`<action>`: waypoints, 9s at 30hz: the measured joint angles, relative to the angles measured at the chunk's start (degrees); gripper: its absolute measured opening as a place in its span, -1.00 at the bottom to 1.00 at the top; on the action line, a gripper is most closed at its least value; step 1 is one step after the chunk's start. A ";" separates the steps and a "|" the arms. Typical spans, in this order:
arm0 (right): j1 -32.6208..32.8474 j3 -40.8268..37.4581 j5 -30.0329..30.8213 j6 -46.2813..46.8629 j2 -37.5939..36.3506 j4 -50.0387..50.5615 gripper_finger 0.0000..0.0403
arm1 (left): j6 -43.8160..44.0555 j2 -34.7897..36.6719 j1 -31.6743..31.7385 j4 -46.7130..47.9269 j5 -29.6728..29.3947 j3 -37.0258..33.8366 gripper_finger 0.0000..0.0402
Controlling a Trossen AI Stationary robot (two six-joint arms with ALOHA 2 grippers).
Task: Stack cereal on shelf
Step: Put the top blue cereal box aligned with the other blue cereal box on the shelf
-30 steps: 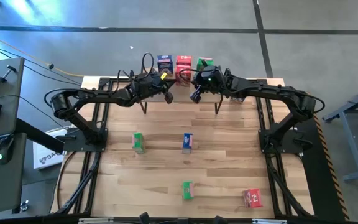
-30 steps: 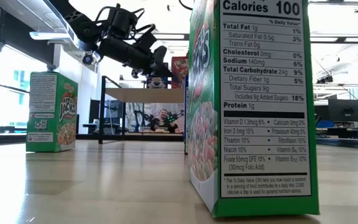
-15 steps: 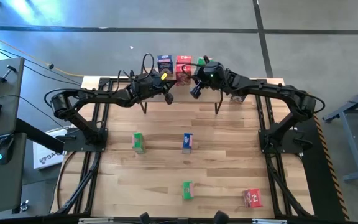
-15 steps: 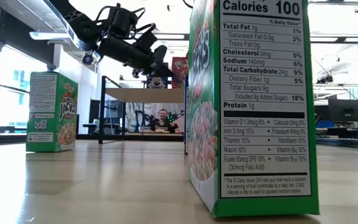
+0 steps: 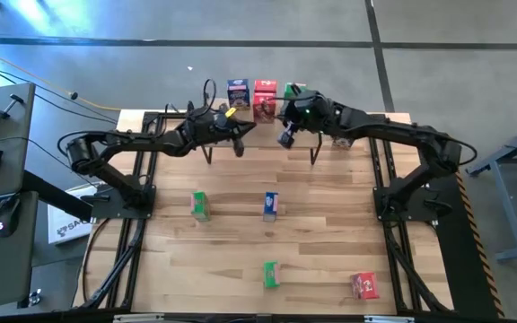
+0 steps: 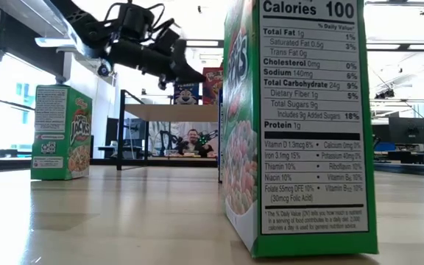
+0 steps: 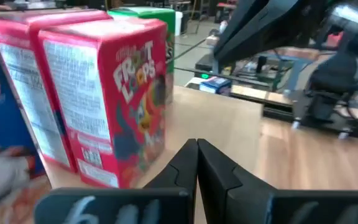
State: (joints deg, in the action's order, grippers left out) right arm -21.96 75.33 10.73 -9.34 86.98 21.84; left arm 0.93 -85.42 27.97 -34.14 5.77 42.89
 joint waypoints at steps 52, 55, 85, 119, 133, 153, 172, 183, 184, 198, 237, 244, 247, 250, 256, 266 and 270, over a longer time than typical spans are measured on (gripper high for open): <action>-37.00 0.68 -6.66 -18.75 4.75 47.58 0.39 | -0.75 11.64 -0.61 -1.67 6.11 -11.34 -1.00; -37.30 0.68 -7.48 -19.05 5.59 47.66 0.39 | -0.73 11.64 -0.61 -1.67 6.11 -11.34 -1.00; -37.28 0.68 -8.77 -18.80 7.00 46.26 0.22 | -0.53 11.62 -0.62 -1.15 6.10 -11.34 -1.00; -36.56 -10.68 -10.99 -12.36 -6.27 39.81 -0.18 | -0.71 11.62 -0.63 -1.67 6.09 -11.34 -1.00; -18.62 9.79 -3.69 7.42 -20.69 56.58 -0.18 | 1.28 11.62 -0.63 -0.26 6.12 -11.34 -1.00; 9.37 17.55 -18.30 -2.07 4.59 27.17 -0.18 | 0.52 11.62 -0.66 0.14 9.26 -11.32 -1.00; 9.86 17.49 -21.23 -2.72 25.82 19.02 -0.18 | 1.90 11.62 -0.61 3.00 12.17 -11.32 -1.00; 10.00 17.51 -18.34 -3.23 27.58 14.79 0.00 | 1.52 11.62 -0.61 4.81 12.14 -11.32 -1.00; 10.00 17.51 -18.34 -3.18 27.62 15.01 0.04 | 1.50 11.62 -0.61 4.82 12.14 -11.32 -1.00; 11.01 26.51 -16.20 -4.99 23.60 24.55 0.15 | 1.41 11.62 -0.70 4.03 11.94 -11.32 -1.00; 19.77 -44.02 2.13 0.23 -30.11 -41.21 -1.00 | -10.03 -3.43 -14.41 50.03 -1.47 18.87 0.42; 19.77 -44.02 0.21 -0.99 -30.10 -40.98 -1.00 | -11.15 -7.86 -15.21 51.14 -3.90 20.38 0.43; 19.77 -44.02 0.21 -1.01 -30.10 -40.98 -1.00 | -11.57 -8.59 -15.33 51.97 -5.06 20.38 0.43; 19.77 -44.02 0.21 -1.08 -30.10 -40.98 -1.00 | -12.62 -8.72 -15.34 52.19 -5.04 20.38 0.43; 19.77 -44.02 0.21 -1.17 -30.10 -40.98 -1.00 | -12.70 -8.77 -15.39 53.89 -4.74 20.38 0.36; 19.77 -44.02 0.21 -1.17 -30.10 -40.96 -1.00 | -12.93 -8.77 -15.39 53.54 -4.55 20.37 0.03; 19.77 -44.02 0.21 -1.17 -30.09 -40.51 -1.00 | -13.97 -8.47 -15.38 53.67 -4.51 20.31 -0.10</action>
State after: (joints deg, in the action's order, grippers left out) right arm -2.20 31.31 10.94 -10.50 56.89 -18.67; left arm -13.04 -93.89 12.58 19.53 1.26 63.19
